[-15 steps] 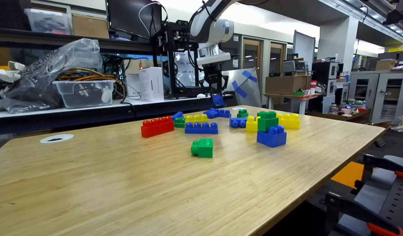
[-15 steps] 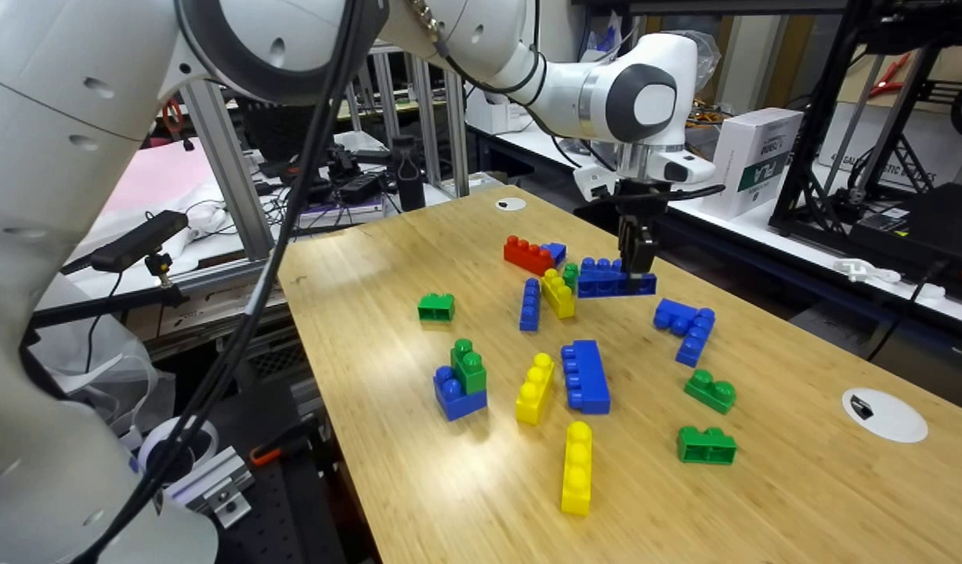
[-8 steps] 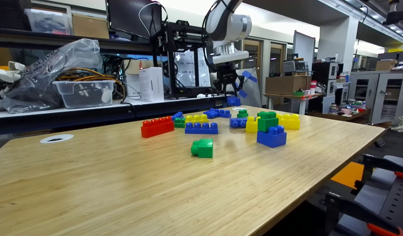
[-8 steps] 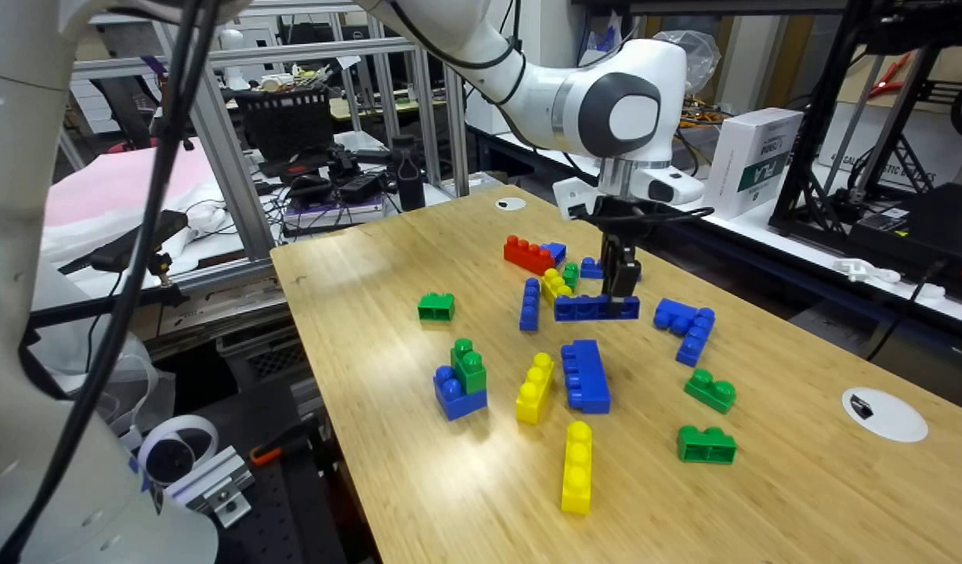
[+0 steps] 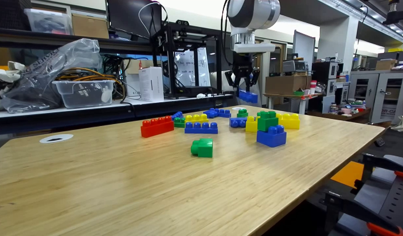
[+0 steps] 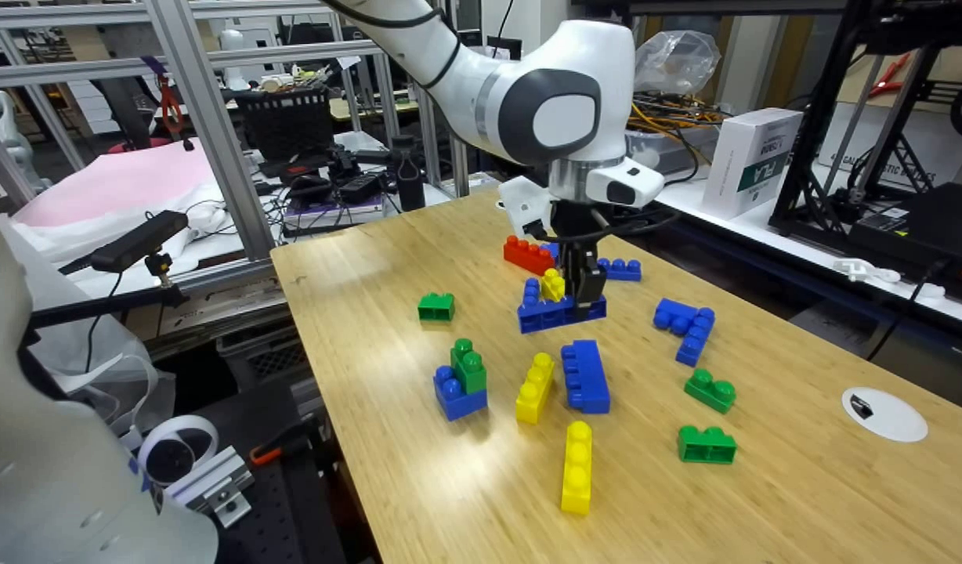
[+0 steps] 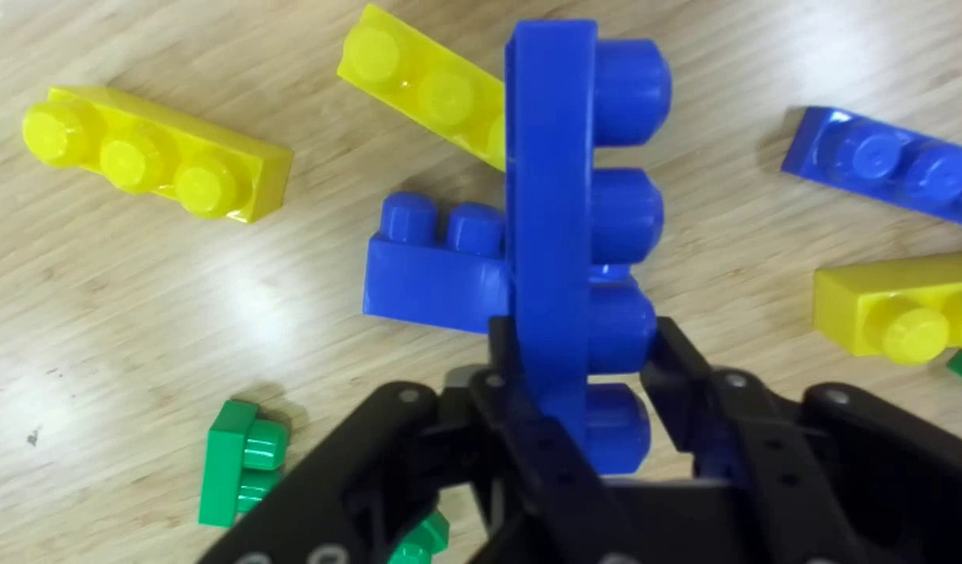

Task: Move one of the blue building blocks in the back forward

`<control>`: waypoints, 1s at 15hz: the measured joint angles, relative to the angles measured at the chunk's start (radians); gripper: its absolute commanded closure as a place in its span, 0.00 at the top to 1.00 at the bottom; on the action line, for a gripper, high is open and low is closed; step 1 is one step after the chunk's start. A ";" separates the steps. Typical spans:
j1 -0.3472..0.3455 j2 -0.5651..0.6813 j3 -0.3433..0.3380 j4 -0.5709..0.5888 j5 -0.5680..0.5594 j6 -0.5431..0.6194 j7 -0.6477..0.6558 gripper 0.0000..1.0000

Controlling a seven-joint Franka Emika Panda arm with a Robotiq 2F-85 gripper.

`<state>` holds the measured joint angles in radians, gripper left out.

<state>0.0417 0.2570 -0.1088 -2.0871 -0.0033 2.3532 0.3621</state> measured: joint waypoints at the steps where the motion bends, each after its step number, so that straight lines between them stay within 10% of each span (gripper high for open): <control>1: -0.001 -0.030 0.007 -0.034 0.020 0.024 -0.038 0.18; 8: -0.019 -0.138 0.101 -0.122 0.396 0.060 -0.458 0.18; 15: -0.088 -0.125 0.101 -0.079 0.586 -0.249 -0.823 0.18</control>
<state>-0.0466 0.1323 -0.0077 -2.1663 0.5823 2.1042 -0.4607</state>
